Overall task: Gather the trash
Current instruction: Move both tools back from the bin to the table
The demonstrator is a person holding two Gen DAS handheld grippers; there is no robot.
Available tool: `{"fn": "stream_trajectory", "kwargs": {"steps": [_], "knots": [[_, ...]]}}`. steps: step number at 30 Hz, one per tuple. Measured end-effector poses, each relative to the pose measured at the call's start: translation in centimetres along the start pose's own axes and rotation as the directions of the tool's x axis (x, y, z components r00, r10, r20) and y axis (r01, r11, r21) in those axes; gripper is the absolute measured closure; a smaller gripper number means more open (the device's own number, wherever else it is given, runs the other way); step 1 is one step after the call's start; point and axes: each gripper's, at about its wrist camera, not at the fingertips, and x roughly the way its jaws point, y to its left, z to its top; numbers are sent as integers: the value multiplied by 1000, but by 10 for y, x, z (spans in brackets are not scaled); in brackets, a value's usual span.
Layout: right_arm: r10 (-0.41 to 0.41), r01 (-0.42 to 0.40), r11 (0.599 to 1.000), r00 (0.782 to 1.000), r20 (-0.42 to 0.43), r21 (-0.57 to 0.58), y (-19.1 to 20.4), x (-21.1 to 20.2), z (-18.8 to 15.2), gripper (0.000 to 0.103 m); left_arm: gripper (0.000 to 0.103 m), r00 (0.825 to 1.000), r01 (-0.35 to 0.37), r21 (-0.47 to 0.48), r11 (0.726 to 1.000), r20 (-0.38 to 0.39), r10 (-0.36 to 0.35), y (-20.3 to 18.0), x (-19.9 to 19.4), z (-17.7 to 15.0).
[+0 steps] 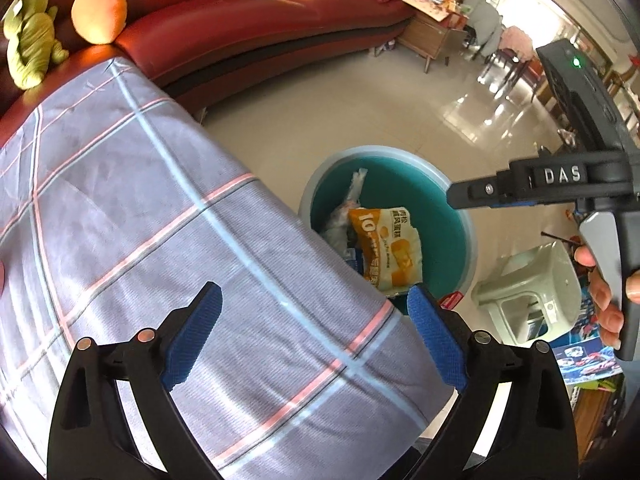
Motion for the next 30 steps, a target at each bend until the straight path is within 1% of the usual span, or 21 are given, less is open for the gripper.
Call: {"fn": "stream_trajectory", "kwargs": {"steps": [4, 6, 11, 16, 21, 27, 30], "knots": [[-16, 16, 1000, 1000, -10, -24, 8, 0, -5, 24, 9, 1000, -6, -18, 1000, 11, 6, 7, -9, -7], [-22, 22, 999, 1000, -14, -44, 16, -1, -9, 19, 9, 1000, -5, -31, 1000, 18, 5, 12, -14, -10], [-38, 38, 994, 999, 0, -99, 39, -6, -16, 19, 5, 999, -20, -56, 998, 42, 22, 26, -31, -20], [-38, 38, 991, 999, 3, -130, 61, -7, -22, 18, 5, 997, -32, -87, 996, 62, 38, 43, -48, -30], [-41, 40, 987, 999, -4, -155, 84, -5, -30, 18, 5, 995, -54, -124, 991, 80, 64, 69, -66, -43], [-41, 39, 976, 999, -4, -216, 126, -2, -42, 18, 5, 990, -81, -193, 978, 101, 102, 106, -91, -69], [-38, 35, 964, 999, -3, -262, 154, -1, -51, 18, 5, 986, -96, -230, 968, 110, 124, 125, -105, -84]]}}
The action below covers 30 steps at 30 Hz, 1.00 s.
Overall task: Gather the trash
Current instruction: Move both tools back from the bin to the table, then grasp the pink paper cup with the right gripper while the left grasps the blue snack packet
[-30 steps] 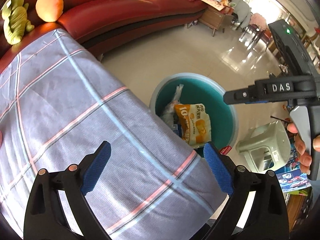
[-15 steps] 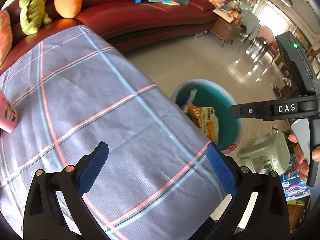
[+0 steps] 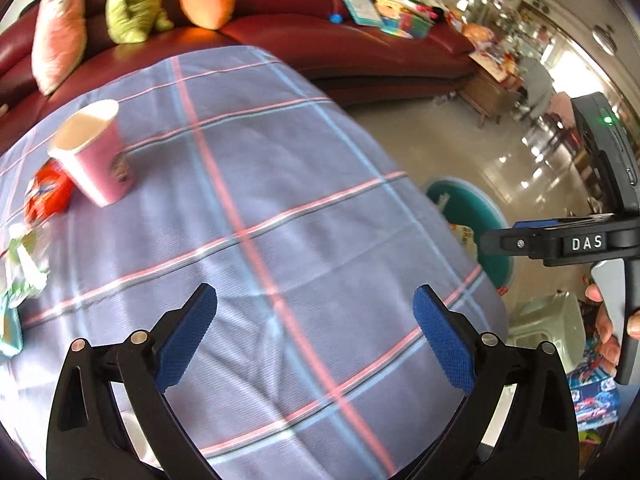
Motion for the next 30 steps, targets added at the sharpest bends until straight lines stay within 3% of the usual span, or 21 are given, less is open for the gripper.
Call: {"fn": "stream_trajectory", "kwargs": {"steps": [13, 23, 30], "knots": [[12, -15, 984, 1000, -18, -177, 130, 16, 9, 18, 4, 990, -127, -146, 981, 38, 134, 123, -52, -30], [9, -8, 940, 1000, 3, -341, 254, 38, 48, 18, 5, 975, -199, -313, 929, 36, 221, 239, -81, -43], [2, 13, 911, 999, 38, -412, 315, 55, 84, 18, 5, 970, -225, -325, 918, 10, 241, 275, -83, -46]]}}
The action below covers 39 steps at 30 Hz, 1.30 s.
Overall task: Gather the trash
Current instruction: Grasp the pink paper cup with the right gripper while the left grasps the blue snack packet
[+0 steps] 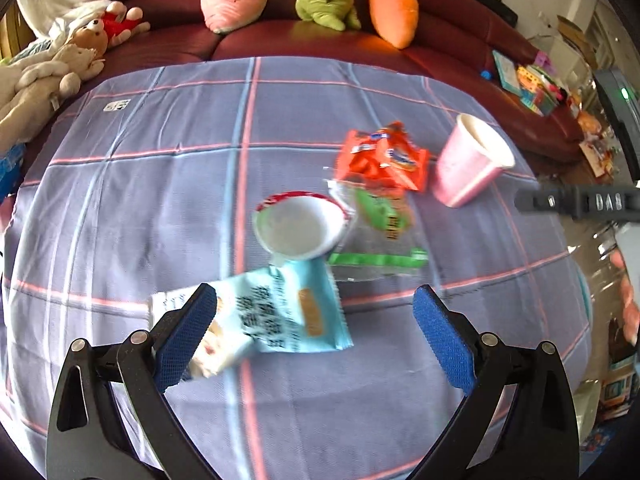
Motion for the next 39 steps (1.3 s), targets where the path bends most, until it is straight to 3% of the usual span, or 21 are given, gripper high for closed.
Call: {"fn": "stream_trajectory", "kwargs": {"steps": [8, 14, 15, 16, 17, 23, 29, 31, 33, 36, 39], "knots": [[-17, 17, 1000, 1000, -16, -5, 12, 33, 37, 18, 5, 1000, 6, 13, 1000, -28, -5, 16, 15, 6], [-32, 32, 999, 999, 19, -24, 15, 42, 50, 19, 4, 999, 12, 89, 996, -48, -8, 18, 18, 2], [-40, 40, 999, 999, 33, -23, 14, 42, 51, 27, 4, 999, 10, 111, 994, -53, -4, 19, 18, 0], [-42, 43, 999, 998, 45, -22, 15, 41, 51, 38, 4, 998, 2, 126, 992, -56, 5, 21, 19, -3], [-35, 36, 999, 998, 45, -21, 15, 40, 51, 43, 4, 998, -3, 140, 990, -61, 12, 23, 19, -5], [-19, 20, 999, 999, 32, -28, 16, 29, 33, 44, 4, 994, 21, 227, 974, -107, 3, 30, 18, -22], [1, -1, 999, 1000, 12, -36, 18, 11, -2, 43, 5, 996, -10, 265, 964, -85, 34, 38, 22, -36], [12, -12, 999, 1000, 5, -35, 19, 7, -13, 43, 13, 997, -23, 269, 963, -63, 42, 38, 23, -38], [20, -20, 999, 1000, 0, -32, 20, 2, -24, 43, 40, 996, -16, 258, 966, -76, 36, 38, 24, -40], [27, -27, 999, 1000, -2, -31, 20, -3, -36, 43, 61, 997, -37, 255, 966, -61, 55, 34, 20, -42], [35, -35, 999, 999, -4, -22, 18, -5, -46, 43, 69, 997, -30, 250, 968, -55, 45, 25, 14, -45]]}}
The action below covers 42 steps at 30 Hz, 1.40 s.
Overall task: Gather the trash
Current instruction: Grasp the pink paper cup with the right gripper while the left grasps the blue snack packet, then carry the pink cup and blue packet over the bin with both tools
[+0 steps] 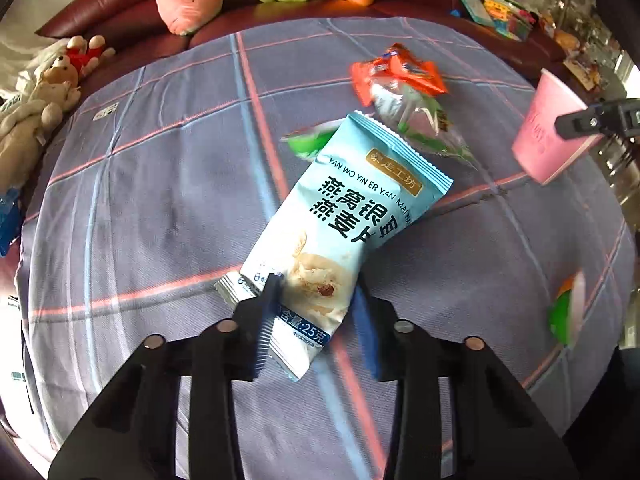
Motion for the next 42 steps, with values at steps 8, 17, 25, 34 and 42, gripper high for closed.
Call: {"fn": "stream_trajectory", "kwargs": {"steps": [8, 17, 25, 34, 42], "knots": [[26, -26, 999, 1000, -3, 43, -15, -7, -26, 43, 73, 999, 30, 2, 1000, 16, -30, -38, -16, -5], [25, -27, 993, 1000, 16, 117, -56, -27, -61, 43, 73, 995, 90, 19, 996, 47, -91, -93, -42, 13], [13, -26, 983, 997, 69, 182, -103, -57, -88, 43, 73, 986, 145, 61, 988, 72, -149, -145, -58, 32], [-15, -11, 963, 995, 97, 269, -170, -76, -121, 43, 73, 983, 173, 113, 979, 38, -178, -220, -42, 54], [-51, 1, 931, 990, 129, 364, -236, -97, -161, 43, 73, 975, 218, 194, 957, 11, -224, -292, -34, 68]]}}
